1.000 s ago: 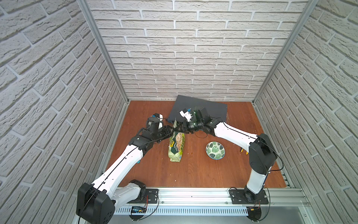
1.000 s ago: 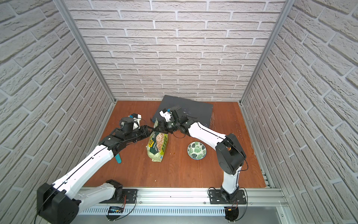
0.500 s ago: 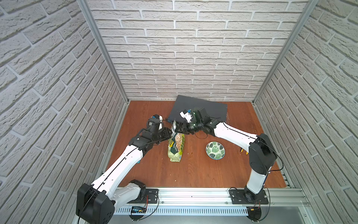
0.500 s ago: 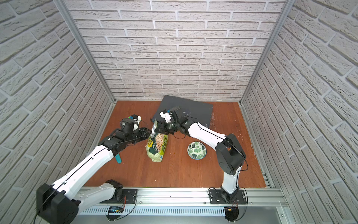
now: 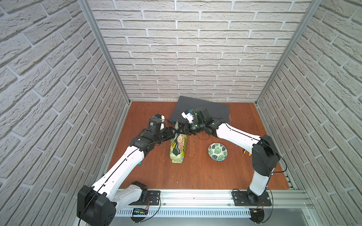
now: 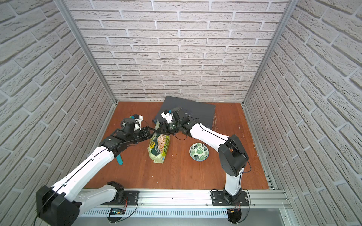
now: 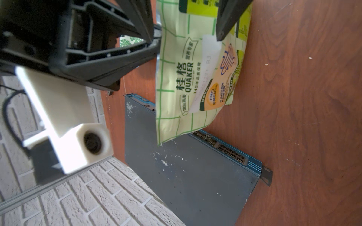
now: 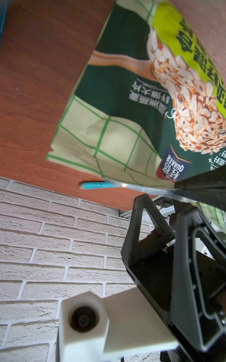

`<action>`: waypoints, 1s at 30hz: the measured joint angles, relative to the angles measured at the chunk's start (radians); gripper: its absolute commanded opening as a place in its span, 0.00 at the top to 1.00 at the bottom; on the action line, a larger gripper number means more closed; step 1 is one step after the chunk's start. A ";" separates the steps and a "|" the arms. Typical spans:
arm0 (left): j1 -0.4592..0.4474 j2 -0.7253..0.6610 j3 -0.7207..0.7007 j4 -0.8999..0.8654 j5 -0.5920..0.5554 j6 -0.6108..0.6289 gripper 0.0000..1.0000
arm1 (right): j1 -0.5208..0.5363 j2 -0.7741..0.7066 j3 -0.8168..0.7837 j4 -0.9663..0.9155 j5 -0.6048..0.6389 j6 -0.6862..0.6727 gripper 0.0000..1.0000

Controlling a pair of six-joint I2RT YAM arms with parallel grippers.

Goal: Pour the oats into the breakfast bowl
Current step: Open the oats bag at the center of the board.

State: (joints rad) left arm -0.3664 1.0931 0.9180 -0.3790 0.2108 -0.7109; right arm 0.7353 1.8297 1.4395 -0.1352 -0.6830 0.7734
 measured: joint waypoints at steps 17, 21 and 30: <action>0.000 0.104 0.049 0.014 -0.009 0.006 0.44 | 0.001 0.000 0.012 -0.031 0.012 -0.021 0.97; 0.000 0.091 0.049 0.013 -0.008 0.011 0.37 | 0.001 0.000 0.016 -0.041 0.018 -0.023 0.97; 0.000 0.054 0.045 0.011 0.002 0.013 0.35 | 0.001 0.000 0.016 -0.048 0.023 -0.023 0.97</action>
State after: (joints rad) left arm -0.3664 1.1469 0.9627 -0.3676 0.2131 -0.6975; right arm 0.7364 1.8297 1.4555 -0.1837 -0.6605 0.7506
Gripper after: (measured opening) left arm 0.647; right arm 0.045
